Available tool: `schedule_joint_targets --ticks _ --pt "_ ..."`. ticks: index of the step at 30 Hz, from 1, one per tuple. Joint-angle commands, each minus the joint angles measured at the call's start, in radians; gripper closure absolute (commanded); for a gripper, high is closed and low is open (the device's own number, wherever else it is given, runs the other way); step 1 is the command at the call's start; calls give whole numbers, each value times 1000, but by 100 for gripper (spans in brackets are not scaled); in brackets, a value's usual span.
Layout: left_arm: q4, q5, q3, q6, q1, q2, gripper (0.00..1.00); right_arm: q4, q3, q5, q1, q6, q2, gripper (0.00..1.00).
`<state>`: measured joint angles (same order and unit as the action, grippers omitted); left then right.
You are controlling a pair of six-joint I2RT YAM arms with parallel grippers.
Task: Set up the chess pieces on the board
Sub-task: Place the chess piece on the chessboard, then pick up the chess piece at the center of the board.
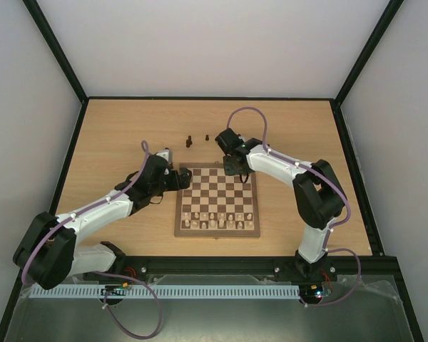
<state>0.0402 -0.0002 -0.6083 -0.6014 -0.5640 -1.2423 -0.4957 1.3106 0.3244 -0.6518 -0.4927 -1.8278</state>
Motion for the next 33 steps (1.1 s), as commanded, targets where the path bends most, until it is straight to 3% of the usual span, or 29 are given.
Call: schedule_joint_targets --ticks 1,8,12,24,27,31,33 --pt "14 2 5 9 5 8 0 -54 60 27 20 19 41 60" --pt "24 4 15 6 5 28 0 -77 207 3 110 66 62 14" --pt "19 -1 14 6 5 30 1 -75 292 -27 163 86 18 7" --pt "14 -6 13 7 5 40 1 -109 569 -71 218 103 -251 17" --pt "12 -7 14 7 5 43 1 -112 602 -68 218 105 -303 23" --pt "12 -5 14 7 5 43 1 -112 617 -69 219 106 -351 42" --pt "12 -3 14 7 4 42 1 -120 628 -61 221 106 -373 47"
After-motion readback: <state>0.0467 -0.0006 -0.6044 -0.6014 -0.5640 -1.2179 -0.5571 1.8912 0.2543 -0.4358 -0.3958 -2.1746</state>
